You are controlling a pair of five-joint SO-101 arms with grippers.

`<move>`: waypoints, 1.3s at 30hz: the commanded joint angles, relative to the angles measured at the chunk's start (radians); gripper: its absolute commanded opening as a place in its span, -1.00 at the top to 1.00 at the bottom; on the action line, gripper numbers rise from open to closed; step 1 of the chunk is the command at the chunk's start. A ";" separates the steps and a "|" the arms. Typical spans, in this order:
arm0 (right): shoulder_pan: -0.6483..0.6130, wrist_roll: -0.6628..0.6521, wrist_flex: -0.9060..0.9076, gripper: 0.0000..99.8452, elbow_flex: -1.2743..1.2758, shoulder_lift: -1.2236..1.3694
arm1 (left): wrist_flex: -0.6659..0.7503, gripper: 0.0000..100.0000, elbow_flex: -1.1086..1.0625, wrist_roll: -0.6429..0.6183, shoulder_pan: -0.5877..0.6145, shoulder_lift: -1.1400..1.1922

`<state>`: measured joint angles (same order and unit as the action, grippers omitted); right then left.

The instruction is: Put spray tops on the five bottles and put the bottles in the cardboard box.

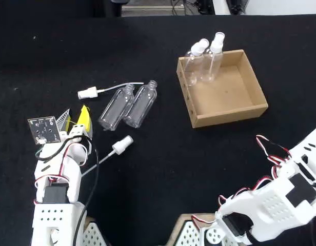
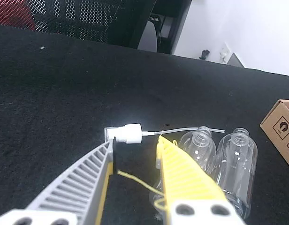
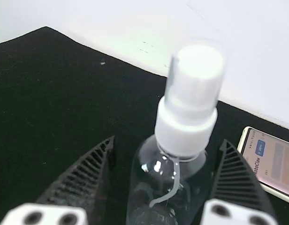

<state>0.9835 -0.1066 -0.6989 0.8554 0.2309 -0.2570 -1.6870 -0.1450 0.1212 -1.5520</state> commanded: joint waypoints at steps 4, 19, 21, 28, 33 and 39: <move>0.037 -0.006 -0.002 0.43 -0.076 0.010 | -0.003 0.70 -0.021 -0.003 -0.013 -0.005; 0.029 -0.006 -0.080 0.43 -0.084 0.044 | -0.003 0.70 -0.021 -0.003 -0.013 -0.005; 0.028 -0.006 -0.080 0.43 -0.084 0.044 | -0.003 0.70 -0.021 -0.003 -0.013 -0.005; 0.032 -0.006 -0.074 0.43 -0.077 0.045 | -0.003 0.70 -0.021 -0.003 -0.013 -0.005; 0.037 -0.006 -0.072 0.55 -0.064 0.045 | -0.003 0.70 -0.021 -0.003 -0.013 -0.005; 0.037 -0.006 -0.080 0.89 -0.019 0.045 | -0.003 0.70 -0.021 -0.003 -0.012 -0.005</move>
<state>1.0050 -0.1097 -0.7495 0.8309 0.2800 -0.2570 -1.6870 -0.1450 0.1212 -1.5520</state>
